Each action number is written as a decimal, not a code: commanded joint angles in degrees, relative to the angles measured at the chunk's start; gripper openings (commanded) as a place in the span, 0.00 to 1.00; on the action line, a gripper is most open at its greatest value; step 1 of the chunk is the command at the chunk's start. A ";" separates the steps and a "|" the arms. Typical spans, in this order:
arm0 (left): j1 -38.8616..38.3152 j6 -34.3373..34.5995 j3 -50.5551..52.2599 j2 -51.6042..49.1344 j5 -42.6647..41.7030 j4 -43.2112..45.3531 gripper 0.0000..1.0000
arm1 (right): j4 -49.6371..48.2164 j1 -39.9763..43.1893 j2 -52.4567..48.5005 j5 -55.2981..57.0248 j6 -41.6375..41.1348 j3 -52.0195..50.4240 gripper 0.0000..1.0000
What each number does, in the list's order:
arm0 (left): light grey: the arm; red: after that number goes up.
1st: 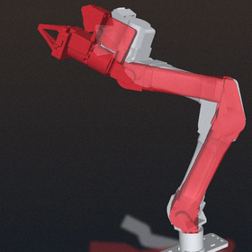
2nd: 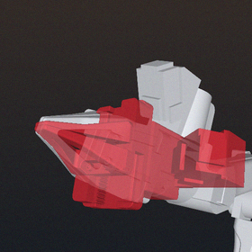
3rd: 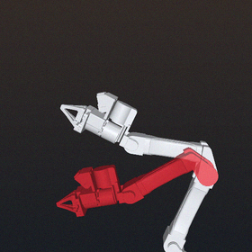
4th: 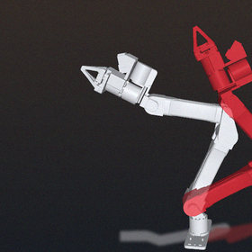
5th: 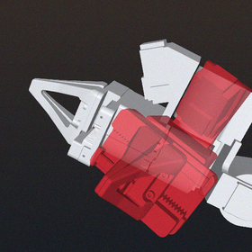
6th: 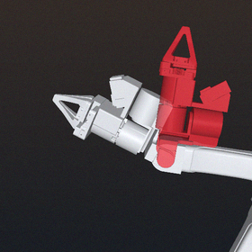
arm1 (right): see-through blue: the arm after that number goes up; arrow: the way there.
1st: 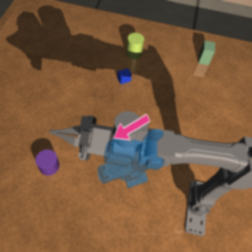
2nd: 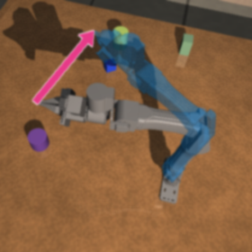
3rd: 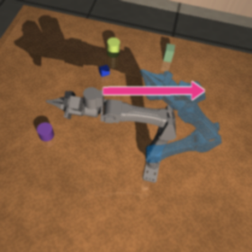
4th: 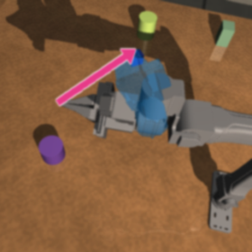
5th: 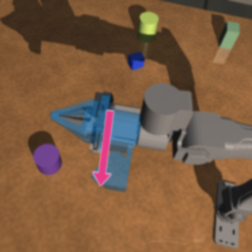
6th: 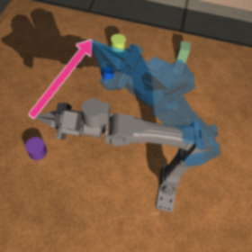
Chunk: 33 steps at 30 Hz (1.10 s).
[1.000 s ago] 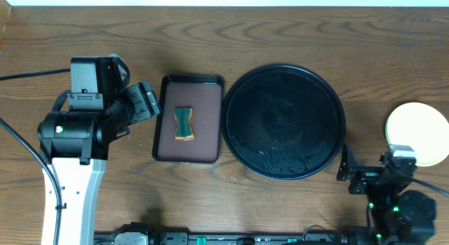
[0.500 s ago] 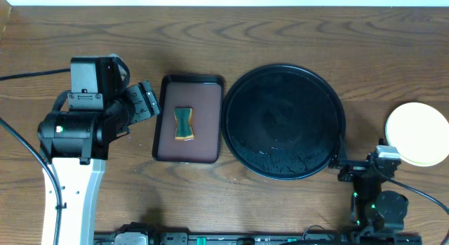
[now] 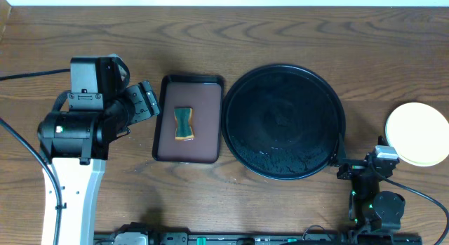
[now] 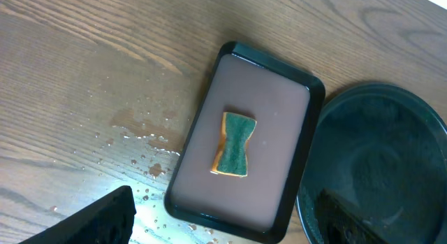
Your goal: Clean dirty plates on tray and stack at the side
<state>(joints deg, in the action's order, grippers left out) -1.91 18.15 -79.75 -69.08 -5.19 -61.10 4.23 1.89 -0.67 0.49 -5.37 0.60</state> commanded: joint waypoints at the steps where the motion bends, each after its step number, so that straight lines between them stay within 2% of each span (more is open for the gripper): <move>1: 0.20 -0.13 -0.48 0.07 0.70 0.04 0.83 | -0.13 -0.55 0.28 0.57 0.74 -0.28 0.99; 9: -0.15 -0.15 0.55 1.86 0.72 0.04 0.83 | -0.11 -0.55 0.26 0.57 0.74 -0.28 0.99; 14: -0.98 -0.74 7.37 12.26 5.53 3.28 0.83 | -0.13 -0.55 0.26 0.57 0.74 -0.28 0.99; 15: -1.14 -0.74 9.27 14.29 5.88 5.22 0.83 | -0.11 -0.55 0.26 0.57 0.74 -0.28 0.99; 20: -2.19 -1.84 28.85 30.75 5.66 28.17 0.83 | -0.13 -0.55 0.24 0.57 0.74 -0.28 0.99; 24: -2.19 -2.03 43.71 43.58 5.64 40.96 0.83 | -0.13 -0.55 0.24 0.57 0.74 -0.28 0.99; 25: -2.19 -2.05 50.14 49.64 5.66 45.24 0.83 | -0.13 -0.55 0.24 0.57 0.74 -0.28 0.99; 33: -2.19 -2.05 68.04 69.26 5.88 52.52 0.83 | -0.13 -0.55 0.24 0.57 0.74 -0.28 0.99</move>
<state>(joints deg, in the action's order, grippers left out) -3.88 16.80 -16.10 -5.32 -0.01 -11.05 4.03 1.89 -0.69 0.69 -5.37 0.47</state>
